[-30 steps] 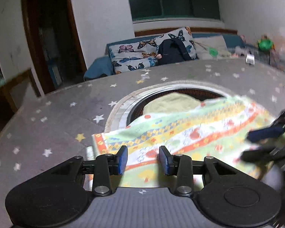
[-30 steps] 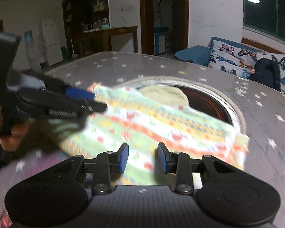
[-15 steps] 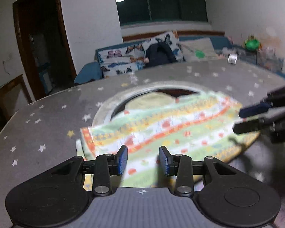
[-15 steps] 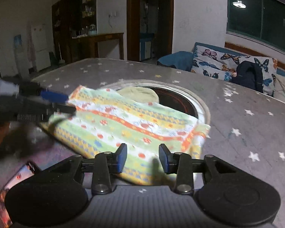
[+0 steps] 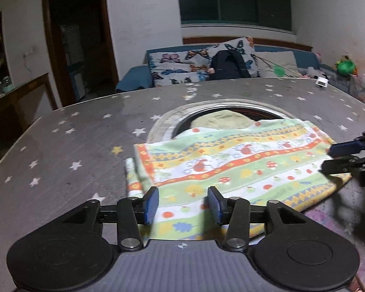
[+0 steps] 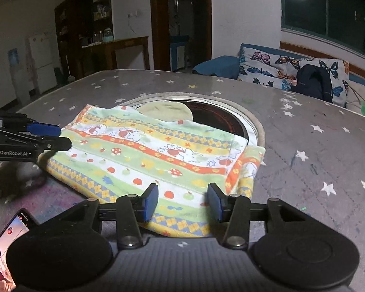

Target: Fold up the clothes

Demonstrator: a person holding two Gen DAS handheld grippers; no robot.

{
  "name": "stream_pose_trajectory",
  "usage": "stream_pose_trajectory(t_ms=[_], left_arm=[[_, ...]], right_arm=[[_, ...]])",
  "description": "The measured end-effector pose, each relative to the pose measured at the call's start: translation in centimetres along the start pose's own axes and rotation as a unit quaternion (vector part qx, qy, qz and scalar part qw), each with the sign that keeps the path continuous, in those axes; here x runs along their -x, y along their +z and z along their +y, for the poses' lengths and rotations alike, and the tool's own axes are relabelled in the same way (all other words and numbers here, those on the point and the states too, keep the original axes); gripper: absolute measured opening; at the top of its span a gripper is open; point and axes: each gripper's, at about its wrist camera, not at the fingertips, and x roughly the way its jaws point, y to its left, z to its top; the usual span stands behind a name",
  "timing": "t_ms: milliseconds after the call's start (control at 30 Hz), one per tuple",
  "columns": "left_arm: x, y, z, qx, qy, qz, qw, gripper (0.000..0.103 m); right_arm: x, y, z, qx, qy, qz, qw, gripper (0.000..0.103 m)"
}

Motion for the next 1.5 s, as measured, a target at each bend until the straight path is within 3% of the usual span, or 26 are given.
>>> stream_pose_trajectory(t_ms=[400,567,767,1033,1333,1500], left_arm=[[0.0,-1.0,2.7,0.037,0.035,0.007,0.9987,0.067],[0.1,-1.0,3.3,0.057,0.034,0.011,0.9977,0.07],[0.4,-1.1,4.0,0.07,0.032,0.015,0.9969,0.074],[1.6,-1.9,4.9,0.082,0.024,0.012,0.9963,0.087],[0.1,-1.4,5.3,0.093,0.008,0.021,0.9954,0.087],[-0.8,-1.1,5.1,0.096,-0.009,0.03,0.9949,0.081]], right_arm=[[0.6,0.2,-0.5,-0.011,-0.008,-0.01,1.0,0.046],[0.8,0.4,-0.1,-0.004,-0.014,-0.014,1.0,0.049],[1.2,1.0,1.5,0.024,0.007,-0.024,0.999,0.055],[1.0,0.9,1.9,0.023,0.015,-0.019,0.999,0.058],[0.6,0.8,0.9,0.018,0.002,-0.016,1.0,0.062],[0.5,0.9,-0.2,0.002,-0.013,-0.017,1.0,0.062]])
